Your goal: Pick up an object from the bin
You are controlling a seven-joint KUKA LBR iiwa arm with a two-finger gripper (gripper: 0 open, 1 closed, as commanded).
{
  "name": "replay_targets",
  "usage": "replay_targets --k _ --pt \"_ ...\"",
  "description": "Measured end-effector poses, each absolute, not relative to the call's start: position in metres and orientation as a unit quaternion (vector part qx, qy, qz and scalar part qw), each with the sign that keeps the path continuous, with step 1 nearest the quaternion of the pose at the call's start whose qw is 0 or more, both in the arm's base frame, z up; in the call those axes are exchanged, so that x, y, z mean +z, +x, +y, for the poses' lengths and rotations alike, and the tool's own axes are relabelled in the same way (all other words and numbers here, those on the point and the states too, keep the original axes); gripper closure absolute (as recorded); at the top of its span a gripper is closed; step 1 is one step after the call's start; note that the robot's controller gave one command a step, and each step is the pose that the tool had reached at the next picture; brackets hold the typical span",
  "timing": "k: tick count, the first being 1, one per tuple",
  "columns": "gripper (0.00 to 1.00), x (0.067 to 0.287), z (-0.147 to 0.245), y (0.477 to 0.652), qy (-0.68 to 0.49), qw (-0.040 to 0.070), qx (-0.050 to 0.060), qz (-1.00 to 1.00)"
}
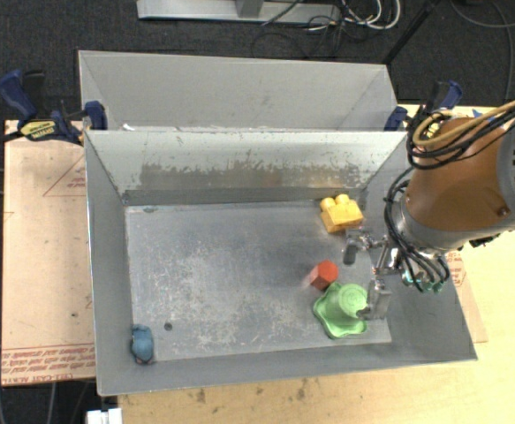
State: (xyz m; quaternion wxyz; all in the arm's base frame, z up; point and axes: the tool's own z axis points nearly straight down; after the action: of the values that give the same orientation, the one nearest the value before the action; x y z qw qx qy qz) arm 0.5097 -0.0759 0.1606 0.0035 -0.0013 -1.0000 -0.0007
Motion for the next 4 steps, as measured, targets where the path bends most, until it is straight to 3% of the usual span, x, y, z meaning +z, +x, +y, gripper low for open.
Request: replay_targets --k 1,2,3,4 --pt "0.0 0.07 -0.066 0.482 -0.081 -0.005 -0.001 -0.997" --pt "1.0 0.071 -0.066 0.481 -0.079 -0.002 -0.001 -0.997" --pt "1.0 0.159 -0.074 0.489 -0.102 -0.005 0.0 -0.995" --pt "0.0 0.155 -0.073 0.487 -0.101 -0.001 0.0 -0.995"
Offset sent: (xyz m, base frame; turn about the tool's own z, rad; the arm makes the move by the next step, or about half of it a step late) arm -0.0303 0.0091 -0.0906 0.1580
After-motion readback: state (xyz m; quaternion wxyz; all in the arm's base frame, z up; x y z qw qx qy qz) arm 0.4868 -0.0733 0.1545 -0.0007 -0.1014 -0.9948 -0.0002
